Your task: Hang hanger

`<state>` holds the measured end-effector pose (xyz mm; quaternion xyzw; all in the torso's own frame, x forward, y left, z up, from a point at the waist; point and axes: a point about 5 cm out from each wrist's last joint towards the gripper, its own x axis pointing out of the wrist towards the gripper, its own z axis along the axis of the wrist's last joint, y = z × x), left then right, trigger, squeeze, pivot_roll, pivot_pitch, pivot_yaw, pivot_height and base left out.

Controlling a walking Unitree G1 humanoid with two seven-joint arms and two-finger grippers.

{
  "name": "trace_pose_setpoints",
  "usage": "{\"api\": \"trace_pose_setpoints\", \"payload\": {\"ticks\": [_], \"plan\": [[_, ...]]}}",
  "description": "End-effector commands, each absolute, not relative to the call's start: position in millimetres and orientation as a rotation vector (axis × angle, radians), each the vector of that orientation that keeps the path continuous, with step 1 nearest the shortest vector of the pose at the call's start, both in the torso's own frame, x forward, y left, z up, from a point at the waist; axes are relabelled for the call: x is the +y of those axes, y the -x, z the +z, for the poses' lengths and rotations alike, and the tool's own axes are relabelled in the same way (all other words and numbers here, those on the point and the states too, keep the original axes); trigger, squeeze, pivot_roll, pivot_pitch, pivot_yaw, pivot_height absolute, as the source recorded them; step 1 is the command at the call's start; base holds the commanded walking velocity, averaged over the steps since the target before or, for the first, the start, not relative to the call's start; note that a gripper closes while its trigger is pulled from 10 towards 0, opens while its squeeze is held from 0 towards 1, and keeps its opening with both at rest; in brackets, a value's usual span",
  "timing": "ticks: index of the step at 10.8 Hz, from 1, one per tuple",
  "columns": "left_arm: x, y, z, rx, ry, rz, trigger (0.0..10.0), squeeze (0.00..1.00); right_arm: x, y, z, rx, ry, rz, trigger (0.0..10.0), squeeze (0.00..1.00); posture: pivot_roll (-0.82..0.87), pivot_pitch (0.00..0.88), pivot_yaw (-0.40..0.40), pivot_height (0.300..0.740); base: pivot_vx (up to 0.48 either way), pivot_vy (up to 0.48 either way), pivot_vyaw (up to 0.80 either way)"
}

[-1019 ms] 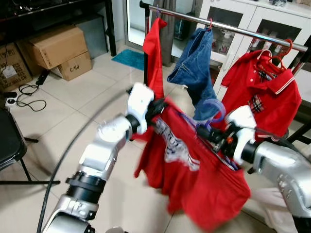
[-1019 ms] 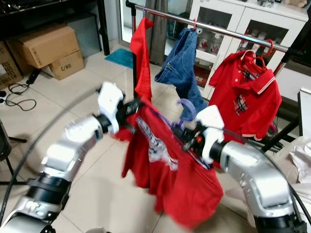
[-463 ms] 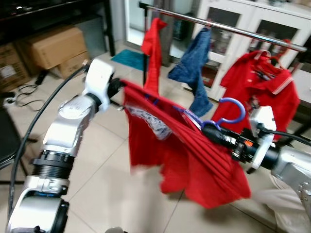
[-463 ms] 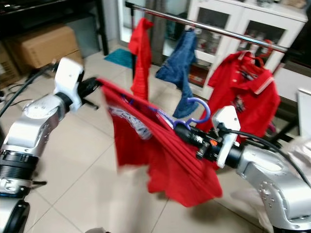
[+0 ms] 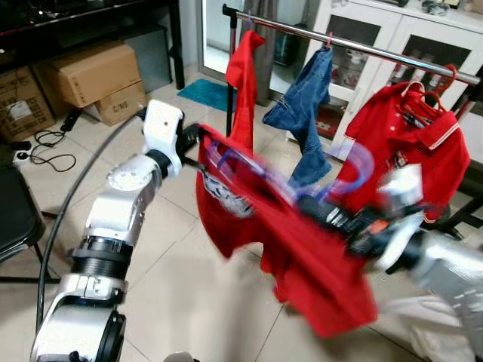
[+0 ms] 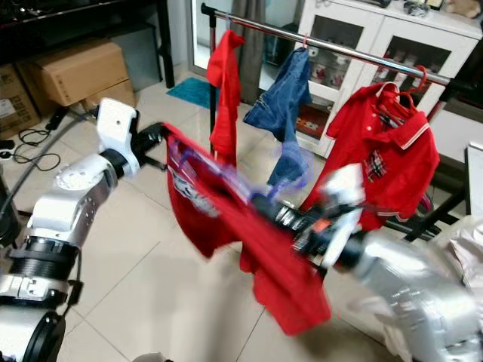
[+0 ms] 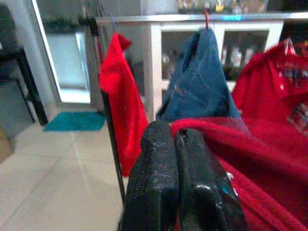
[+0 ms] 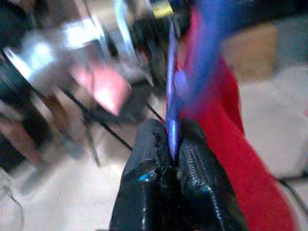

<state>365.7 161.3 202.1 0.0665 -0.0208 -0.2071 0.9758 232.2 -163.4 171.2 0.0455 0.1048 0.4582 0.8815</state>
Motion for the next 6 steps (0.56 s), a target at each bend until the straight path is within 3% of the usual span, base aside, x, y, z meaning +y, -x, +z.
{"api": "trace_pose_setpoints", "payload": {"ticks": [1, 2, 3, 4, 6], "plan": [[168.7, -369.7, 231.1, -0.138, -0.146, -0.394, 0.0, 0.0, -171.5, -237.7, 159.3, 0.287, 0.022, 0.868, 10.0, 0.0, 0.04, 0.0, -0.055, 0.74, 0.0, 0.0, 0.0], [169.6, -370.0, 247.1, -0.155, -0.178, -0.447, 0.0, 0.0, -179.7, -244.9, 147.6, 0.336, 0.282, 0.79, 10.0, 0.0, 0.05, 0.0, -0.05, 0.74, 0.0, 0.0, 0.0], [172.1, -371.3, 256.7, -0.152, -0.189, -0.476, 0.0, 0.0, -179.3, -247.5, 148.0, 0.306, 0.405, 0.803, 10.0, 0.0, 0.05, 0.0, -0.052, 0.74, 0.0, 0.0, 0.0], [183.2, -377.3, 253.3, -0.116, -0.231, -0.436, 0.0, 0.0, -168.8, -246.9, 167.1, 0.165, 0.196, 0.849, 10.0, 0.0, 0.05, 0.0, -0.054, 0.74, 0.0, 0.0, 0.0], [205.1, -384.4, 240.7, -0.066, -0.217, -0.338, 0.0, 0.0, -173.0, -241.2, 180.1, 0.061, -0.017, 0.902, 10.0, 0.0, 0.05, 0.0, -0.051, 0.74, 0.0, 0.0, 0.0]]}}
